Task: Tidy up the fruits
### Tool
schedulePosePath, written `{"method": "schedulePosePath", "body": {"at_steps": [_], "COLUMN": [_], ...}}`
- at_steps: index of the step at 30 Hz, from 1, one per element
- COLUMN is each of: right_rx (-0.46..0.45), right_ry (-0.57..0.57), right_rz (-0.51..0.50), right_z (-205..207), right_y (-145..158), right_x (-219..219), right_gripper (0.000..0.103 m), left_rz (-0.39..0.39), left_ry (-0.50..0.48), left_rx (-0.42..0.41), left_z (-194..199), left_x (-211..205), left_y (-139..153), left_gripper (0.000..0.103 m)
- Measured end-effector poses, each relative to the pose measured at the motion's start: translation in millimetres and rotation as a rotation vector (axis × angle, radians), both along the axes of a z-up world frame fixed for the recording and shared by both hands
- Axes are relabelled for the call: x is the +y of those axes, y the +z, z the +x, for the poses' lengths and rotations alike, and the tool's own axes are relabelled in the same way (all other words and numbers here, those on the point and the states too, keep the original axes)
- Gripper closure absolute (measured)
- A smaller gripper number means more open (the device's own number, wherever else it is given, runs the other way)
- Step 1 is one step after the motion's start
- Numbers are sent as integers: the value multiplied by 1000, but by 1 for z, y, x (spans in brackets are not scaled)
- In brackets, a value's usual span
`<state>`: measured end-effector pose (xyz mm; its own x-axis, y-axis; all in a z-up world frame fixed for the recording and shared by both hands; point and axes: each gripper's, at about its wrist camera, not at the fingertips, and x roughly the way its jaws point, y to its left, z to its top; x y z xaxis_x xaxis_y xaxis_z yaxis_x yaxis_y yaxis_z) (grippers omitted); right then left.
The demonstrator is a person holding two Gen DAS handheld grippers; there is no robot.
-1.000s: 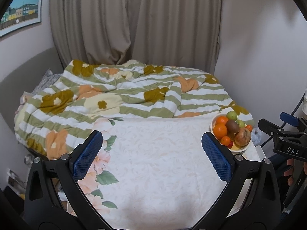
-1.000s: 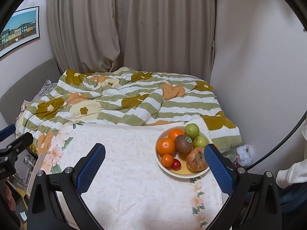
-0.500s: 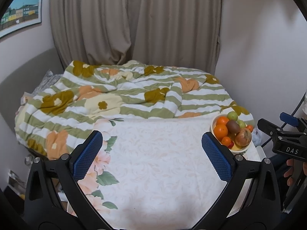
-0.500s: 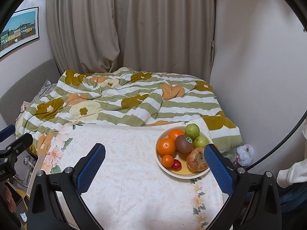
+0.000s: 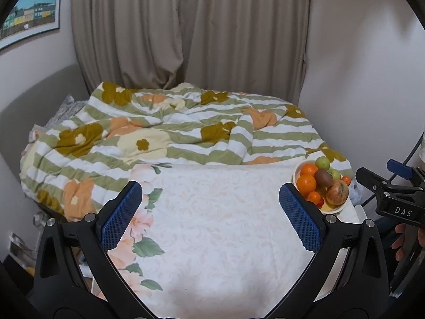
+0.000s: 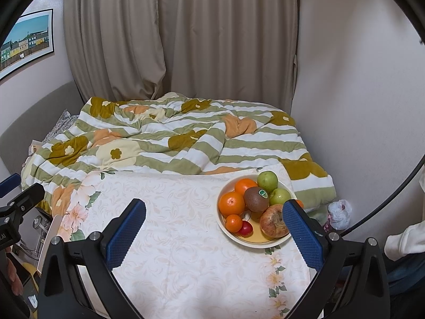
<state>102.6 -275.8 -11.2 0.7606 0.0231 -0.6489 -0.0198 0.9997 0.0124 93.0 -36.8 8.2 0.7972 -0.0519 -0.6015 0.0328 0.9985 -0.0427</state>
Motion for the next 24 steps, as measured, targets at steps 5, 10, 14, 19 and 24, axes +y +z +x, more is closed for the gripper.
{"method": "schedulePosePath", "body": {"at_steps": [5, 10, 14, 19, 24], "right_rx": [0, 1, 1, 2, 15], "right_ry": [0, 1, 2, 1, 6], "right_rz": [1, 1, 0, 3, 7], "right_z": [-1, 0, 0, 0, 1], "right_y": [0, 0, 0, 0, -3], "right_x": [1, 0, 0, 0, -2], "right_gripper": [1, 1, 1, 1, 1], "left_rz": [5, 4, 9, 20, 51], "left_ry": [0, -6, -6, 5, 17], "left_rx": [1, 4, 3, 2, -1], "left_z": [0, -1, -2, -1, -2], "left_x": [0, 1, 1, 0, -2], "left_y": [0, -2, -3, -3, -3], "left_gripper": [0, 0, 0, 0, 0]}}
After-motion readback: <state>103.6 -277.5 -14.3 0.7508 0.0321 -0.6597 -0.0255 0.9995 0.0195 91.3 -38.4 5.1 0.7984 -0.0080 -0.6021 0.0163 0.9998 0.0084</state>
